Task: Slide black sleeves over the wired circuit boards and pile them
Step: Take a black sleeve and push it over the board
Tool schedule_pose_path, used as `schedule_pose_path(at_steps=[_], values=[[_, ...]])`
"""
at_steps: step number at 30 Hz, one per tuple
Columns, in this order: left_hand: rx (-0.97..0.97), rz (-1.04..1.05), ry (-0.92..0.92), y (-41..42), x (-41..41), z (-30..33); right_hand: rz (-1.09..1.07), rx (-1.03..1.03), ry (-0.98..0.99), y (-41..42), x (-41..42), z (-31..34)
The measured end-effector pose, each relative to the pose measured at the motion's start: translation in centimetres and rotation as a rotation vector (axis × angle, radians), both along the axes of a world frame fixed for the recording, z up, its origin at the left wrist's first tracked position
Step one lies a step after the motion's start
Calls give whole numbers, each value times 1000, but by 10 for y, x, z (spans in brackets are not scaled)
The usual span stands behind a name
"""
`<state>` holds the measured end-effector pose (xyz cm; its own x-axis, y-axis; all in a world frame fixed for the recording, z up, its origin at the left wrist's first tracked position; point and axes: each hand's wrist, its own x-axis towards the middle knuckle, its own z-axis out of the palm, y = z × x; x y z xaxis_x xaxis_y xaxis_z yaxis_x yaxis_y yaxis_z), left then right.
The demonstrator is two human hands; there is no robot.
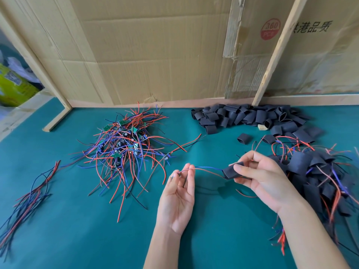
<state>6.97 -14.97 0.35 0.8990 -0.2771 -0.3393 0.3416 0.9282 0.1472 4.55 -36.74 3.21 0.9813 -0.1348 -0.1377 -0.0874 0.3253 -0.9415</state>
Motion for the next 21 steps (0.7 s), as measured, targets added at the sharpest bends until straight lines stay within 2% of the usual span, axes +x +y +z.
schedule_pose_path(at_steps=[14, 21], values=[[-37, -10, -9, 1, -1, 2, -38, 59, 13, 8, 2, -1], [108, -60, -111, -1, -1, -6, -175, 214, -8, 35, 5, 1]])
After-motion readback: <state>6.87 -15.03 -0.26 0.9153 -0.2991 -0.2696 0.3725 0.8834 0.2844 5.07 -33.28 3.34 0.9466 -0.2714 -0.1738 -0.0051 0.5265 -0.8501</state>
